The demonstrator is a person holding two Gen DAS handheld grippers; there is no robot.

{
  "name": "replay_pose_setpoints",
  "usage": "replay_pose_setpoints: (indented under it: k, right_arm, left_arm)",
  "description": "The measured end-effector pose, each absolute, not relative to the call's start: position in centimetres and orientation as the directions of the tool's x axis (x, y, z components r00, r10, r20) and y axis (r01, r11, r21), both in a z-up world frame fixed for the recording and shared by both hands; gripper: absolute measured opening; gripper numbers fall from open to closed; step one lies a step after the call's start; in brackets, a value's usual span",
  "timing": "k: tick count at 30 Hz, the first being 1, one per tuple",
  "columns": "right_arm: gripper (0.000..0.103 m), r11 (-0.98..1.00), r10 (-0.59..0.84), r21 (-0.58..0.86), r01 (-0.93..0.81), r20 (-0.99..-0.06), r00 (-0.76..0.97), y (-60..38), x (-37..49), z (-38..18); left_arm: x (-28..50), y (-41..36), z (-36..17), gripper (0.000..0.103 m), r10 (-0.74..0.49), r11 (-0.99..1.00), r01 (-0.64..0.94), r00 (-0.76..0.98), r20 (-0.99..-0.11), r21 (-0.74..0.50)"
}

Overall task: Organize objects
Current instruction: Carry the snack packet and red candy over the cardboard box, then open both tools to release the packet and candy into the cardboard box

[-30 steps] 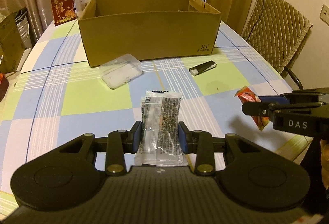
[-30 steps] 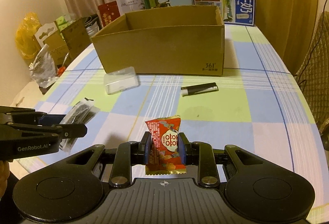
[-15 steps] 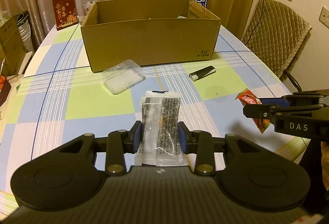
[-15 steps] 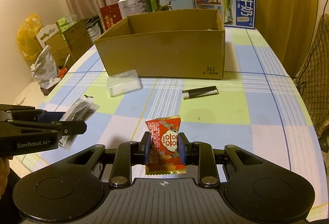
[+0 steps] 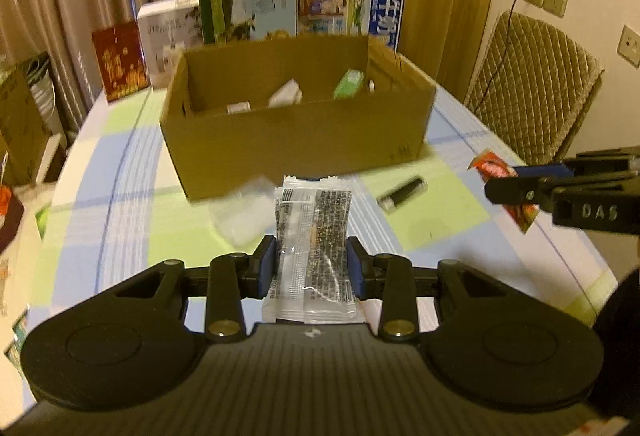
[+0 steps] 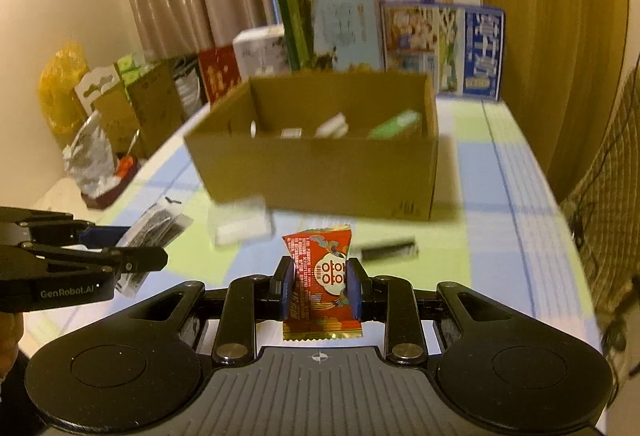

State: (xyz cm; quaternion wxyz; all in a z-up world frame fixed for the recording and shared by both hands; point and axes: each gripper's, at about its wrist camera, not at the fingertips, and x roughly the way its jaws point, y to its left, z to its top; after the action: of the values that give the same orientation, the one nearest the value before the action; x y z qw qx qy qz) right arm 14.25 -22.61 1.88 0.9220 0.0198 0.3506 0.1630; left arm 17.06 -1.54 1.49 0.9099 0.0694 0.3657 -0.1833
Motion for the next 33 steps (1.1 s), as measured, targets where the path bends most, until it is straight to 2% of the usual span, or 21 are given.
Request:
replay_pose_setpoints:
  k: [7,12,21,33]
  right_arm:
    - [0.025,0.940,0.324,0.115,-0.323,-0.604,0.728,-21.9,20.0,6.3]
    - [0.025,0.942,0.318,0.113,-0.316,-0.602,0.732,-21.5,25.0,7.6]
    - [0.025,0.946,0.318,0.158,-0.285,-0.634,0.705,-21.1,32.7,6.4]
    - [0.025,0.947,0.320,0.205,-0.246,-0.659,0.681,-21.3,37.0,2.9]
  left_arm:
    - [23.3,-2.5,5.6,0.031,-0.271,0.910,0.410,0.706,-0.654,0.066]
    - [27.9,-2.8,7.0,0.031,-0.263,0.914,0.401,0.711,-0.652,0.069]
    - [34.5,-3.2,5.7,0.031,-0.243,0.925,0.377,0.695,-0.677,0.055]
    - [39.1,-3.3,3.0,0.032,-0.237,0.930,0.364,0.690,-0.684,0.046]
